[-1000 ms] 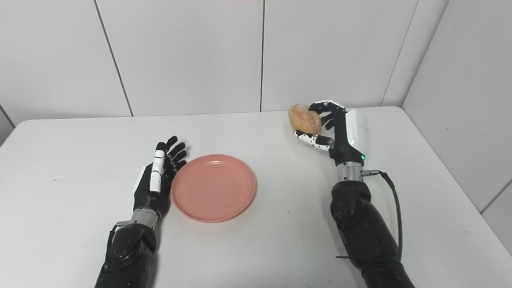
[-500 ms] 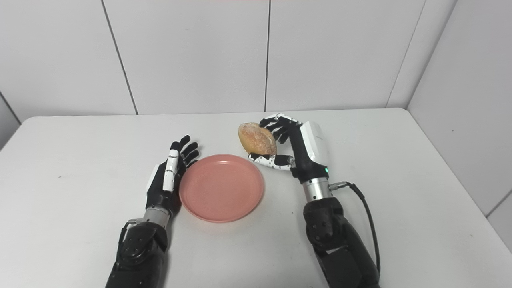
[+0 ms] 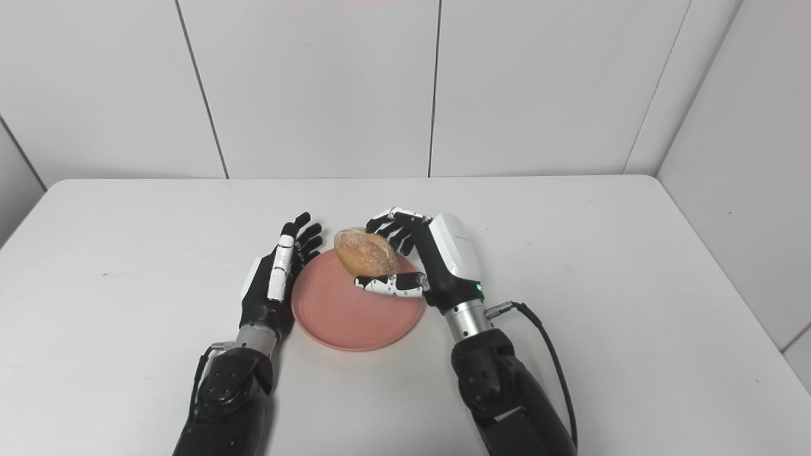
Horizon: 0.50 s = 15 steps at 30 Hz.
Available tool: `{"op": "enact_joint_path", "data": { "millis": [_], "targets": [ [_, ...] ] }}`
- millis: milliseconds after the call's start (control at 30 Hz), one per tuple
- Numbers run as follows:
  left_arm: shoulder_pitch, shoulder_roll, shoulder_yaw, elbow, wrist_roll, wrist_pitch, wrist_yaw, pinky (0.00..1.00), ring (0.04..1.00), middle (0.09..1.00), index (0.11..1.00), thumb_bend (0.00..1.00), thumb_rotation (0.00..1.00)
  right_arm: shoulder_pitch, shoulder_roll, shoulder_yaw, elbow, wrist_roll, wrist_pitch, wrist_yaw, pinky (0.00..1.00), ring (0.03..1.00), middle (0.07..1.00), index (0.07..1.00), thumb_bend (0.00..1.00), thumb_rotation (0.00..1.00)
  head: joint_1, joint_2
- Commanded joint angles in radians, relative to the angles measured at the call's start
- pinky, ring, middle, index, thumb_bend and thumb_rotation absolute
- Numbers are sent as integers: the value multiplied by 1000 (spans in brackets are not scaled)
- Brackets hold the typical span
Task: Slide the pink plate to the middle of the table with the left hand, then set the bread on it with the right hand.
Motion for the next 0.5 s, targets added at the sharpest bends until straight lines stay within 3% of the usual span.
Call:
{"op": "enact_joint_path", "data": {
  "millis": [0, 300, 467],
  "targets": [
    [-30, -1, 5, -2, 14, -14, 17, 913, 905, 895, 891, 565, 1000, -59, 0, 8, -8, -24, -55, -13, 358, 433, 459, 528, 511, 0, 0, -1],
    [-30, 0, 9, -5, 40, -10, 46, 898, 902, 887, 877, 549, 1000, -88, -17, 67, 78, -114, -91, -29, 330, 394, 445, 535, 510, 0, 1, 0],
    [-29, -1, 12, -8, 47, -10, 52, 888, 896, 884, 873, 542, 1000, -97, -27, 79, 105, -142, -87, -37, 365, 420, 451, 533, 511, 0, 3, 3]
  ]
}}
